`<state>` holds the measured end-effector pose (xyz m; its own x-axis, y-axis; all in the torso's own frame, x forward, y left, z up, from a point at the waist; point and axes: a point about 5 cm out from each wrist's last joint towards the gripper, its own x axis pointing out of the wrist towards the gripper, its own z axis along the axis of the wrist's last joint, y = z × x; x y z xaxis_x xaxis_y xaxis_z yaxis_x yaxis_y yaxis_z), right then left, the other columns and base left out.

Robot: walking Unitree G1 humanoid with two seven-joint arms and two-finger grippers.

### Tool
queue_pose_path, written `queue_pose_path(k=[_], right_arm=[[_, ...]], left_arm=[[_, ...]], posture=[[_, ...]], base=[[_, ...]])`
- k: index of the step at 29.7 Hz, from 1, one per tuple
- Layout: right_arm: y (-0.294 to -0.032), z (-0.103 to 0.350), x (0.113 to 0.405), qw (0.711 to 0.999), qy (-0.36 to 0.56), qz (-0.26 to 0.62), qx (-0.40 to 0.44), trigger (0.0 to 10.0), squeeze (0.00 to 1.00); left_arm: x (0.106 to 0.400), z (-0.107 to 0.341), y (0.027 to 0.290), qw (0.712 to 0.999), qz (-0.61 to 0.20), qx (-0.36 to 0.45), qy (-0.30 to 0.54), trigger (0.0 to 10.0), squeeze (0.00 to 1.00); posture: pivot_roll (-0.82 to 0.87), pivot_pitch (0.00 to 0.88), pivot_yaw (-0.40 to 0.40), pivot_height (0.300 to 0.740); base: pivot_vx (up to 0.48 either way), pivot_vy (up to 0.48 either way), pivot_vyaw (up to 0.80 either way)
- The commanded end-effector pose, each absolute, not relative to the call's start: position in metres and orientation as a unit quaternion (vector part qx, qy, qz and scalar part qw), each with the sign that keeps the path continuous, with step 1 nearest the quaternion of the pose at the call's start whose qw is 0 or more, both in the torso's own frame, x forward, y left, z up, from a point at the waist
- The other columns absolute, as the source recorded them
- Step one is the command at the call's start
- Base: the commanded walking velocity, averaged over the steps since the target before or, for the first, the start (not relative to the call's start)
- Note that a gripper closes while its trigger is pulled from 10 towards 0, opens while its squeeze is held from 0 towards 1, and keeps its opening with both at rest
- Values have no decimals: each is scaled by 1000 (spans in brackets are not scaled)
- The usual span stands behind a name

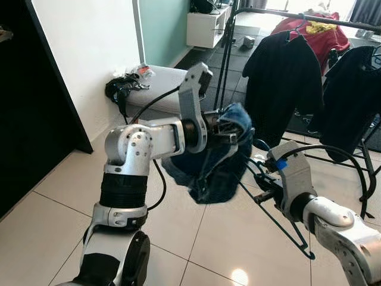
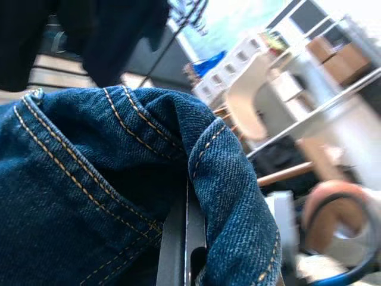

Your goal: Hang hanger

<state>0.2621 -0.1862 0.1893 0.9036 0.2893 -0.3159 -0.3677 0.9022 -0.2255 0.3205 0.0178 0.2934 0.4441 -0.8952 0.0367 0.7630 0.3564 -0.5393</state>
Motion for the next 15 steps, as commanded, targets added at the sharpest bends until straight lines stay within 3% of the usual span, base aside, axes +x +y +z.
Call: queue_pose_path(k=[1,8,11,15], right_arm=[[-180,190,264,964,127,187,-141,10000,0],[-167,199,271,965,88,206,-135,10000,0],[-163,206,274,966,67,211,-133,10000,0],[-161,210,275,966,54,215,-133,10000,0]], left_arm=[[313,306,8,791,-543,-256,118,10000,0],[315,284,2,816,-509,-226,153,10000,0],[320,267,4,852,-466,-169,168,10000,0],[320,257,4,869,-453,-114,165,10000,0]], posture=[[-59,103,-3,740],[-62,98,1,740],[-68,94,3,740],[-70,93,1,740]], base=[[0,0,0],[0,0,0],[0,0,0],[0,0,0]])
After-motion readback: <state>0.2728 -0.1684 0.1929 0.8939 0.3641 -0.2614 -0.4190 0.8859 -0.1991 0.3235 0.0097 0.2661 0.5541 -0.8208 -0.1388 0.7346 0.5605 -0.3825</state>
